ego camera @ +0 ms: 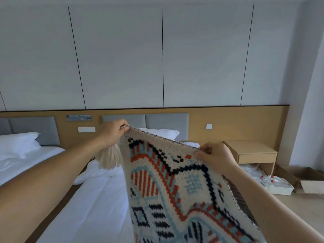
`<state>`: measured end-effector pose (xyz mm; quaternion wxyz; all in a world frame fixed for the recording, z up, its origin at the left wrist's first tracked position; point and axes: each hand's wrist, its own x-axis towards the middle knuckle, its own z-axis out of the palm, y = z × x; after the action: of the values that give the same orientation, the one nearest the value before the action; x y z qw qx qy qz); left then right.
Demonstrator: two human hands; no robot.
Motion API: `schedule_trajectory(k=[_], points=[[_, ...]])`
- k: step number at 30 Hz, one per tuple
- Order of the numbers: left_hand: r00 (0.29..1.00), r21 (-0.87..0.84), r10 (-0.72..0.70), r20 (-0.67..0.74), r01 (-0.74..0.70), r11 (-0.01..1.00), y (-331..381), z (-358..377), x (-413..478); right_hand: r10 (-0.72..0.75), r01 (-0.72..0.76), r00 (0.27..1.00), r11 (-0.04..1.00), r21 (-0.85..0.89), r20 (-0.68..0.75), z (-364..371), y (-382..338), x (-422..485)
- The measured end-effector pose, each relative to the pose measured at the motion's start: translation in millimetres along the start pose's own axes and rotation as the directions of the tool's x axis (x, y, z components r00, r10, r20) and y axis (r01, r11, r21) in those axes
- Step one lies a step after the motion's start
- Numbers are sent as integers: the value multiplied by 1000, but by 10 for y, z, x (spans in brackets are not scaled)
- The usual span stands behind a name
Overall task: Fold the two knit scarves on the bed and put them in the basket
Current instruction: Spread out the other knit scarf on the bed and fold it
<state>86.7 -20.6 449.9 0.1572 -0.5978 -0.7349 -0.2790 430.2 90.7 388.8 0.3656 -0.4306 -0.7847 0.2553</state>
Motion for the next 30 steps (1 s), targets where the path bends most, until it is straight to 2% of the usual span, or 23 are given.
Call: schedule_trajectory(k=[2,4,7,11,14,16,19,21,23,25,26,28,30], points=[[999,14,-34,12,34,999,-34,53,-84,-16,16,1000,1000,-14,12,-43,-137,72],[997,-63,-64,33,66,996,-98,109,-150,-62,63,998,996,69,-26,-80,-277,96],[996,-181,-92,-19,88,980,-156,88,-195,-116,130,988,981,146,-99,-106,-441,142],[991,-86,-136,-7,135,987,-263,32,-206,-116,113,992,991,66,44,-9,-487,184],[977,-199,-209,49,215,956,-377,53,-226,-52,7,984,967,255,172,21,-475,133],[962,-363,-249,112,273,891,-387,17,-238,-49,-83,950,912,401,309,15,-420,95],[908,-634,-246,340,414,653,-358,-129,-261,-82,-288,865,726,624,495,-33,-299,36],[858,-645,-217,466,497,580,-381,-206,-261,-91,-369,850,601,709,519,-55,-225,15],[781,-640,-186,597,603,476,-421,-159,-238,-50,-398,864,543,740,501,-12,-163,14],[735,-621,-224,640,667,412,-360,-19,-170,19,-438,867,509,741,499,65,-179,-27],[736,-631,-257,626,672,388,-254,41,-172,59,-451,867,513,731,494,111,-203,-57],[744,-634,-338,576,668,389,58,130,-227,145,-462,872,561,686,468,210,-275,-127],[767,-649,-316,559,642,409,328,267,-324,215,-437,892,637,635,399,306,-329,-161]])
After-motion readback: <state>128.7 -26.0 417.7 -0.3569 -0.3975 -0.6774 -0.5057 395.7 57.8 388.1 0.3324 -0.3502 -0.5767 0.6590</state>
